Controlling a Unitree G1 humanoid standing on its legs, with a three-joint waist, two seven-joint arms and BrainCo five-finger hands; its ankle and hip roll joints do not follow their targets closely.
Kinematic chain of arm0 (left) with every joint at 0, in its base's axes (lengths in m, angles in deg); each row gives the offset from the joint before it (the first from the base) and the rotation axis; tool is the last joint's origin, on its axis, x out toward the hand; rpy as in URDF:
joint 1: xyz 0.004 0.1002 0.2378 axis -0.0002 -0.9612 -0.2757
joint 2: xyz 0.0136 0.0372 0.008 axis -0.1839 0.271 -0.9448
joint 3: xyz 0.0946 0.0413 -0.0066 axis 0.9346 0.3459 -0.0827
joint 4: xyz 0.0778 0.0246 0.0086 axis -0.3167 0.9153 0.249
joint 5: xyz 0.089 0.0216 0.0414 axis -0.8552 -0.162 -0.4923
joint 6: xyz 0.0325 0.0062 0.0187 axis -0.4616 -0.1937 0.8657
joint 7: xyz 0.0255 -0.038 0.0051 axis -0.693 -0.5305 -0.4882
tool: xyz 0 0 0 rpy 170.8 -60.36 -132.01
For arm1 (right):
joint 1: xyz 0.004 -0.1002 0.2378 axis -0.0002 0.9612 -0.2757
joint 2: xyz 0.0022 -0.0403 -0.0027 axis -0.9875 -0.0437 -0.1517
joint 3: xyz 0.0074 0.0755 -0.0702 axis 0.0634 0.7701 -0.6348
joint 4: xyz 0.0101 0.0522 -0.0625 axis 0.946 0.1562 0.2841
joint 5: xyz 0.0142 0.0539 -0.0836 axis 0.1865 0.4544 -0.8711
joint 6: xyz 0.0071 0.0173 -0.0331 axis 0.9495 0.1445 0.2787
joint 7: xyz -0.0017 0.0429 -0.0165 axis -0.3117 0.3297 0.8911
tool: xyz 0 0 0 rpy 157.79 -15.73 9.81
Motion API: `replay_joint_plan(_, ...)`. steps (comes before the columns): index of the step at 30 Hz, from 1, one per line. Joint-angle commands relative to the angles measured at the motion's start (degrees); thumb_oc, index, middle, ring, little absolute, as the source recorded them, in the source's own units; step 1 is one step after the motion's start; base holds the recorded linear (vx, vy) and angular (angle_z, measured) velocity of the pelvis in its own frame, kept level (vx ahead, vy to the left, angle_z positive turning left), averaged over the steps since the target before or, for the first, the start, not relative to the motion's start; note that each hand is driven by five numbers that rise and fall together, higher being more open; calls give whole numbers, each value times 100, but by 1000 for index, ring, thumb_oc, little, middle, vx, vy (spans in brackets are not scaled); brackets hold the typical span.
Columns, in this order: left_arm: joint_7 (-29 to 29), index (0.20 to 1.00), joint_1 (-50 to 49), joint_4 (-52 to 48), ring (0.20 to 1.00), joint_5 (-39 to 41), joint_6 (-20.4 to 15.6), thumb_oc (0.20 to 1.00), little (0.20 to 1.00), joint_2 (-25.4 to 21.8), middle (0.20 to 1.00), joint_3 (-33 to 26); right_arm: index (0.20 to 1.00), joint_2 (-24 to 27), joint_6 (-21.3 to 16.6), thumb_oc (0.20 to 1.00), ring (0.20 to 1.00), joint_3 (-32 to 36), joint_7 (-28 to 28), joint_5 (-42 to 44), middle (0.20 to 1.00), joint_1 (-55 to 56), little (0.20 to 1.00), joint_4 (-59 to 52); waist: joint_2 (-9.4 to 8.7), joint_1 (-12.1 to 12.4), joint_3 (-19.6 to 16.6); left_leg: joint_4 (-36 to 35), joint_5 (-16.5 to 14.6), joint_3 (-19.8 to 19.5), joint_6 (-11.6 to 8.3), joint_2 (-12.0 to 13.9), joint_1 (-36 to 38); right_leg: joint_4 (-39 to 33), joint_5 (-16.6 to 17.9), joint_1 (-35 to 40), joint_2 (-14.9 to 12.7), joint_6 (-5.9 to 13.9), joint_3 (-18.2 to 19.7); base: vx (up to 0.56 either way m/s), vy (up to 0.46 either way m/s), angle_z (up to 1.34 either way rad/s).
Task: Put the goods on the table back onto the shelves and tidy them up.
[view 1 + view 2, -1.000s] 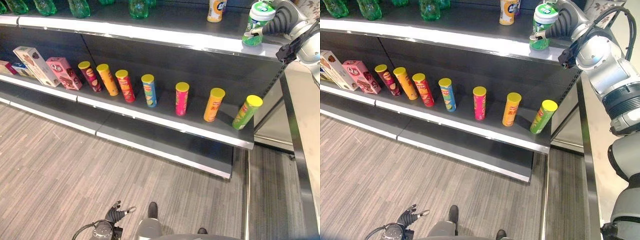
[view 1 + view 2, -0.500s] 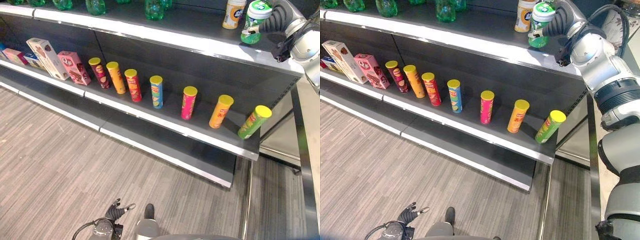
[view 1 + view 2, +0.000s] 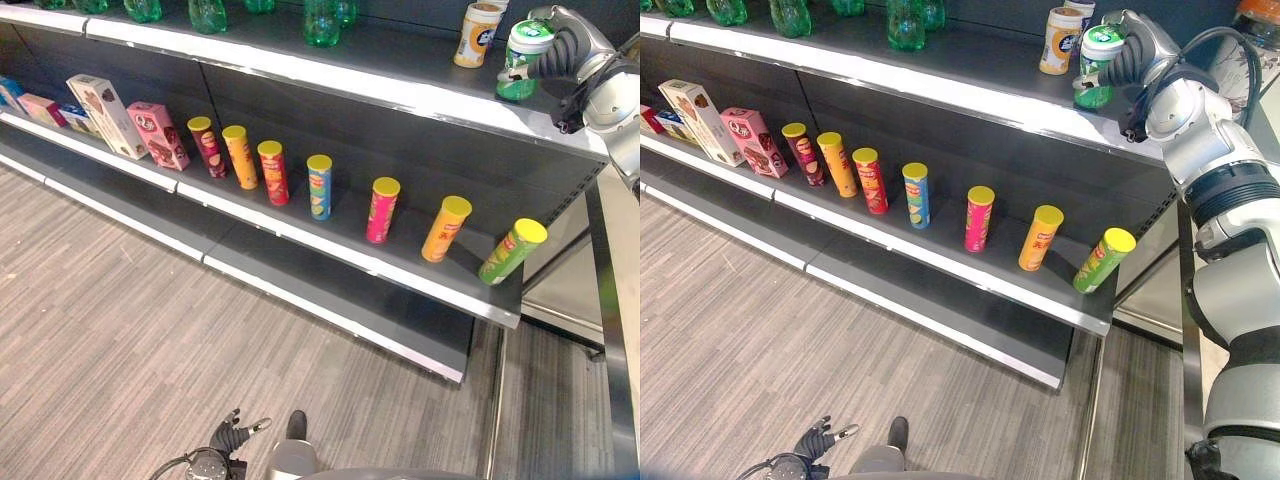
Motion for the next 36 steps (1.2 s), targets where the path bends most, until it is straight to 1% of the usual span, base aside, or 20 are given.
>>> replay_joint_plan(1,72,1000,470,77,1000,207,-136,1000,1000,-126,1000,403,200,2,-25,200,200,94,243,-27,200,-542,200,288,-186,312,-124,412,-989,635,-513,98,575,757,-448,-608,-293,582,-152,0,0,0)
replay_joint_plan(3,73,1000,466,76,1000,200,-128,1000,1000,-126,1000,411,200,-16,-7,200,200,106,248,-58,200,-509,200,343,-186,319,-116,412,-989,636,-512,99,572,755,-444,-614,-294,588,-161,0,0,0)
replay_joint_plan(4,72,1000,466,72,1000,205,-128,1000,1000,-125,1000,413,561,-22,-6,561,561,116,251,-76,561,-496,561,367,-186,322,-116,412,-988,639,-512,98,568,755,-440,-619,-295,590,-160,0,0,0)
replay_joint_plan(5,74,1000,470,73,1000,214,-124,1000,1000,-124,1000,424,1000,-24,19,1000,1000,120,283,-97,1000,-501,1000,424,-186,314,-105,409,-983,648,-512,100,560,756,-438,-636,-295,591,-159,0,0,0)
replay_joint_plan(13,89,1000,458,72,1000,214,-122,1000,1000,-151,1000,408,1000,-1,22,1000,1000,114,357,-123,1000,-585,1000,506,-191,282,-103,390,-993,682,-506,101,564,746,-414,-673,-303,601,-124,0,0,0)
replay_joint_plan(18,97,1000,451,110,1000,183,-93,1000,1000,-156,1000,376,1000,101,-10,1000,1000,337,496,91,1000,-514,1000,369,-188,252,-97,400,-1016,720,-496,107,594,746,-406,-648,-312,615,-109,0,0,0)
replay_joint_plan(20,103,1000,441,12,1000,178,-86,1000,1000,-145,1000,373,1000,180,-39,1000,1000,486,535,294,1000,-423,1000,185,-181,211,-95,409,-1031,751,-488,109,596,755,-393,-671,-312,621,-76,0,0,0)
replay_joint_plan(24,86,1000,434,-84,1000,206,-59,1000,1000,-104,1000,370,1000,169,-155,1000,1000,1139,439,1231,1000,108,1000,-162,-159,164,-61,430,-1047,787,-469,108,589,767,-368,-714,-316,633,-37,-22,15,-7)
replay_joint_plan(25,86,1000,431,-85,1000,206,-58,1000,1000,-112,1000,373,1000,173,-153,1000,1000,1154,439,1231,1000,124,1000,-170,-167,170,-65,429,-1047,789,-469,108,589,768,-369,-715,-317,633,-35,-21,15,-17)
replay_joint_plan(26,82,1000,429,-97,1000,206,-55,1000,1000,-107,1000,371,1000,164,-185,1000,1000,1248,412,1417,1000,212,1000,-222,-162,163,-57,432,-1049,809,-466,108,586,766,-364,-725,-316,637,-24,-30,29,-16)
replay_joint_plan(27,57,1000,427,-131,1000,218,-47,1000,1000,-95,1000,370,1000,115,-256,1000,1000,1473,326,1905,1000,400,1000,-350,-151,141,-43,442,-1058,843,-462,112,579,767,-347,-754,-319,641,1,-30,29,-9)
replay_joint_plan(28,56,1000,425,-132,1000,218,-47,1000,1000,-101,1000,373,1000,118,-256,1000,1000,1483,326,1906,1000,412,1000,-355,-156,146,-46,443,-1059,845,-462,112,578,768,-348,-756,-319,641,3,-35,41,-10)
replay_joint_plan(30,42,1000,422,-220,1000,236,-38,1000,1000,-80,1000,379,1000,30,-367,1000,1000,1840,146,2677,1000,789,1000,-750,-137,99,-18,447,-1058,910,-460,111,555,759,-302,-797,-325,662,27,-38,51,-21)
replay_joint_plan(32,31,1000,418,-250,1000,240,-39,1000,1000,-70,1000,357,1000,17,-380,1000,1000,1962,89,2908,1000,956,1000,-1017,-128,59,-3,455,-1059,936,-457,115,540,772,-285,-838,-332,667,48,-36,38,-15)
replay_joint_plan(36,25,1000,396,-273,1000,226,-32,1000,1000,-61,1000,308,1000,11,-397,1000,1000,2032,47,3052,1000,1136,1000,-1239,-114,21,10,466,-1055,996,-462,114,517,777,-256,-887,-349,678,98,-24,32,-9)
